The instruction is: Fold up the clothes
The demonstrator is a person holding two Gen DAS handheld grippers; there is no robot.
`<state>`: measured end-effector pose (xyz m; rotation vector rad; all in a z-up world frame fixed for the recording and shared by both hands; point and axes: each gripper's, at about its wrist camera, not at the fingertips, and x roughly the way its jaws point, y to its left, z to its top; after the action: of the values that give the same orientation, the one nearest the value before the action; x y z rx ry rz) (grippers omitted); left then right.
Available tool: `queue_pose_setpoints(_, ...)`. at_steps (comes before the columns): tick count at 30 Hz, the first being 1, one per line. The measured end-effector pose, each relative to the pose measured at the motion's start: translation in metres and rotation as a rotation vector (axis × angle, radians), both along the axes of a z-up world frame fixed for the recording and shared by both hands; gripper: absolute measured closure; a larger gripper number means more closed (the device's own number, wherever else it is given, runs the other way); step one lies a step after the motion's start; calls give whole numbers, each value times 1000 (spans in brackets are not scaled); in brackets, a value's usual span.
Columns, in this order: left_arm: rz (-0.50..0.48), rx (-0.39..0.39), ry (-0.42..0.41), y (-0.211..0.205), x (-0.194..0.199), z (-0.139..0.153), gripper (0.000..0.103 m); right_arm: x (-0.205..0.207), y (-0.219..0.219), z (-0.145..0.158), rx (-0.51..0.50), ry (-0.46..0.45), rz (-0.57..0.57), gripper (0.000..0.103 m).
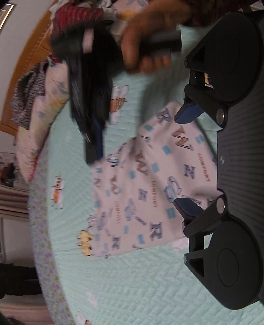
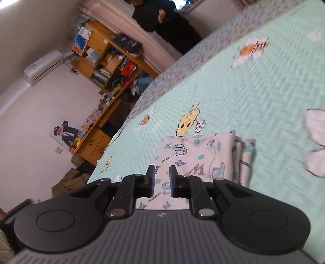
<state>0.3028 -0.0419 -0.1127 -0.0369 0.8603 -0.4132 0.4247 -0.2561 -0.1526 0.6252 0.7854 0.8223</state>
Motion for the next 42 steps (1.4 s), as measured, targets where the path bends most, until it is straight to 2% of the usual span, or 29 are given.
queue_pose_setpoints(1,2,10,11,0,4,-2,16,15,2,-11,-54,24,-14,87)
queue_pose_setpoints(2,-5,22,45,0,8,-9,16,31,1,-24,-141,44,-68,98)
queue_pose_setpoints(3,-16,34,83,-1,13,-16,17,45,-4,-36,-197,67,-115,103)
queue_pose_setpoints(4,-26,47,122,-1,18,-24,19,47,-22,-45,-93,102,-132,103)
queue_pose_setpoints(5,-31,57,132,0,19,-29,19,47,-32,-48,-39,134,-169,103)
queue_pose_setpoints(7,-38,45,114,3,16,-30,19,39,-36,-35,-16,96,-200,100)
queue_pose_setpoints(8,-29,35,111,6,15,-28,19,35,-37,-29,6,72,-200,94)
queue_pose_setpoints(10,-3,11,106,10,14,-24,19,32,-37,-25,69,65,-163,94)
queue_pose_setpoints(11,10,11,91,11,12,-18,19,39,-31,-28,1,73,-158,94)
queue_pose_setpoints(13,36,24,46,11,7,-4,19,52,-16,-38,-166,83,-160,103)
queue_pose_setpoints(14,53,28,18,14,5,4,18,51,-19,-39,-140,73,-167,103)
queue_pose_setpoints(16,102,26,-24,28,5,19,11,40,-32,-32,-55,76,-222,92)
queue_pose_setpoints(18,175,8,-26,48,12,26,8,25,-47,-25,35,62,-244,67)
queue_pose_setpoints(21,260,-82,43,76,24,24,8,2,-60,-23,94,110,-261,55)
queue_pose_setpoints(23,279,-121,75,83,26,17,8,-21,-64,-24,94,130,-228,51)
queue_pose_setpoints(27,297,-121,123,81,34,-2,8,-54,-69,-34,50,169,-192,45)
queue_pose_setpoints(32,342,-121,189,81,62,-21,8,-40,-55,-45,15,203,-166,44)
queue_pose_setpoints(39,351,-230,263,90,101,-40,8,-8,-38,-48,3,251,-129,44)
queue_pose_setpoints(42,320,-273,291,86,118,-48,3,1,-37,-50,32,275,-104,44)
